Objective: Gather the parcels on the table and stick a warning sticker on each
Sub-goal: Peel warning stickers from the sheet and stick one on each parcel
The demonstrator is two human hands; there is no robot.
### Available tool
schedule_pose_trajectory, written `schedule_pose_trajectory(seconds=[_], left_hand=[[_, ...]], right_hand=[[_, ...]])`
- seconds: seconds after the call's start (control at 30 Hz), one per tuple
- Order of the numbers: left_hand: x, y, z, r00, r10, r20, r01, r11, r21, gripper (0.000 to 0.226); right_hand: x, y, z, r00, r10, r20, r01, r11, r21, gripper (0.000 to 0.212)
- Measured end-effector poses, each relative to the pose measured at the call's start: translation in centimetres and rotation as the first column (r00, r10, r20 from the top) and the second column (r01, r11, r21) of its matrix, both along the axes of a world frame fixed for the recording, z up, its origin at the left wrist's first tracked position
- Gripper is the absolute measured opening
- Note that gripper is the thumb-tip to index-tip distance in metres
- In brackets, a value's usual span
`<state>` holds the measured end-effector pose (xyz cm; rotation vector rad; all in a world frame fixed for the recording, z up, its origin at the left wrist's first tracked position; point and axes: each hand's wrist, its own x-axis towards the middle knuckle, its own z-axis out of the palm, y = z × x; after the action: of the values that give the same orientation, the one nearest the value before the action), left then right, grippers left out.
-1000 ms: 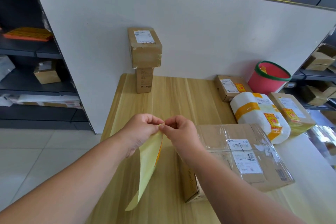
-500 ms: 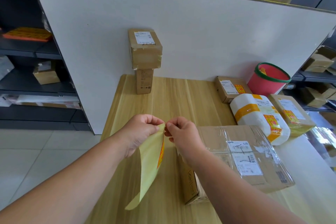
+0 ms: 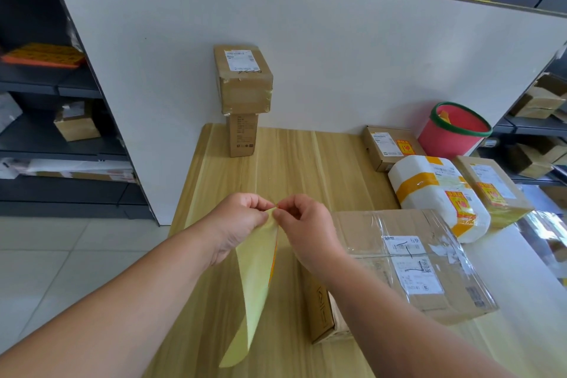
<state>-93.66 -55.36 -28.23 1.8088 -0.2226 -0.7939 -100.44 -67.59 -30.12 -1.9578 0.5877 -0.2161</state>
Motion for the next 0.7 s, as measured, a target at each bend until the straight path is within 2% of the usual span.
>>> schedule_pose_trajectory(seconds=[0.1, 0.33, 0.5, 0.7], left_hand=[[0.02, -0.05, -0.03, 1.0, -0.001, 0.008, 0.001, 1.0, -0.006, 0.017], [-0.03, -0.24, 0.02, 1.0, 0.002, -0.001, -0.002, 0.999, -0.034, 0.02], [0.02, -0.35, -0.14, 1.0, 0.004, -0.027, -0.005, 0.999, -0.053, 0.021], [0.33, -0.42, -0.35, 1.0, -0.007, 0.014, 0.007, 1.0, -0.012, 0.024]], right_hand=[[-0.04, -0.01, 0.04, 1.0, 0.014, -0.008, -0.014, 1.0, -0.01, 0.01], [-0.11, -0.21, -0.21, 1.0, -0.025, -0.002, 0.025, 0.993, 0.111, 0.012], [-0.22, -0.35, -0.32, 1.0, -0.016, 0.016, 0.014, 0.993, 0.116, 0.013], [-0.25, -0.49, -0.03, 0.997, -0.076, -0.007, 0.076, 0.981, 0.181, 0.014]])
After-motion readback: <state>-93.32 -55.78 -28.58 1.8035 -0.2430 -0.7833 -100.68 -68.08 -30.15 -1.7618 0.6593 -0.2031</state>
